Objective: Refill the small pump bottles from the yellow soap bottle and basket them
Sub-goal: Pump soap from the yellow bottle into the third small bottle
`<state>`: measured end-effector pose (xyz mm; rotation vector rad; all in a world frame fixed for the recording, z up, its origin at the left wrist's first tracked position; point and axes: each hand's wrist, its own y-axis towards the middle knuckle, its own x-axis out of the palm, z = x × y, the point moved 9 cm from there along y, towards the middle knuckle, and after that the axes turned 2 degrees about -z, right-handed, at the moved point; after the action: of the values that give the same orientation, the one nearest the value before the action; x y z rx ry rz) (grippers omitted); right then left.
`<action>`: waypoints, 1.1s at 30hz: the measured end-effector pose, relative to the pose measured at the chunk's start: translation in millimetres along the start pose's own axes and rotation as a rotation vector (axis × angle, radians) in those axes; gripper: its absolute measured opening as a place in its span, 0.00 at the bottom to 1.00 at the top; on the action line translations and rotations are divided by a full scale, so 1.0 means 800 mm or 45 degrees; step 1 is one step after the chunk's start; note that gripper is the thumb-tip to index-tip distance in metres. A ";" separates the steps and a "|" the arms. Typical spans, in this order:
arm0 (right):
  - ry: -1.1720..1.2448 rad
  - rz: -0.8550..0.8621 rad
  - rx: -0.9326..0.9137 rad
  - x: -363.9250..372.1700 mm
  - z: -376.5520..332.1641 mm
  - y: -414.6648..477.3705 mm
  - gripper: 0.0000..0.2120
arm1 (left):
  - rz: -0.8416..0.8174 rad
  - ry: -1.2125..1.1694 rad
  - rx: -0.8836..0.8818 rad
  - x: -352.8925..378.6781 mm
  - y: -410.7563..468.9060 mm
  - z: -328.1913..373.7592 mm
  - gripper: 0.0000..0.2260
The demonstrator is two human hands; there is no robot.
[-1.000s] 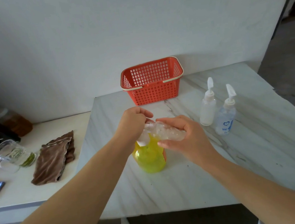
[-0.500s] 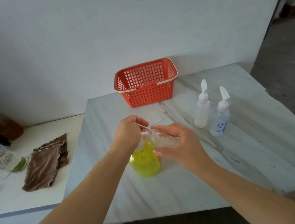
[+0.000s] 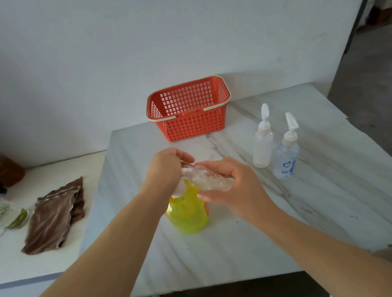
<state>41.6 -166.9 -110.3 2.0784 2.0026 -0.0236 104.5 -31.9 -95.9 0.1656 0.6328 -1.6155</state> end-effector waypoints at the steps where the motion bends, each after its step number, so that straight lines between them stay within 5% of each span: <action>1: -0.006 0.000 0.016 0.000 0.003 0.000 0.23 | 0.006 -0.019 -0.005 0.001 0.000 -0.004 0.16; 33: 0.002 0.006 0.063 0.008 0.015 -0.006 0.24 | -0.003 0.070 -0.025 0.000 0.002 -0.013 0.16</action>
<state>39.0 -163.0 -123.7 2.1133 2.0180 -0.0713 103.5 -26.4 -105.0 0.1954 0.6915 -1.6107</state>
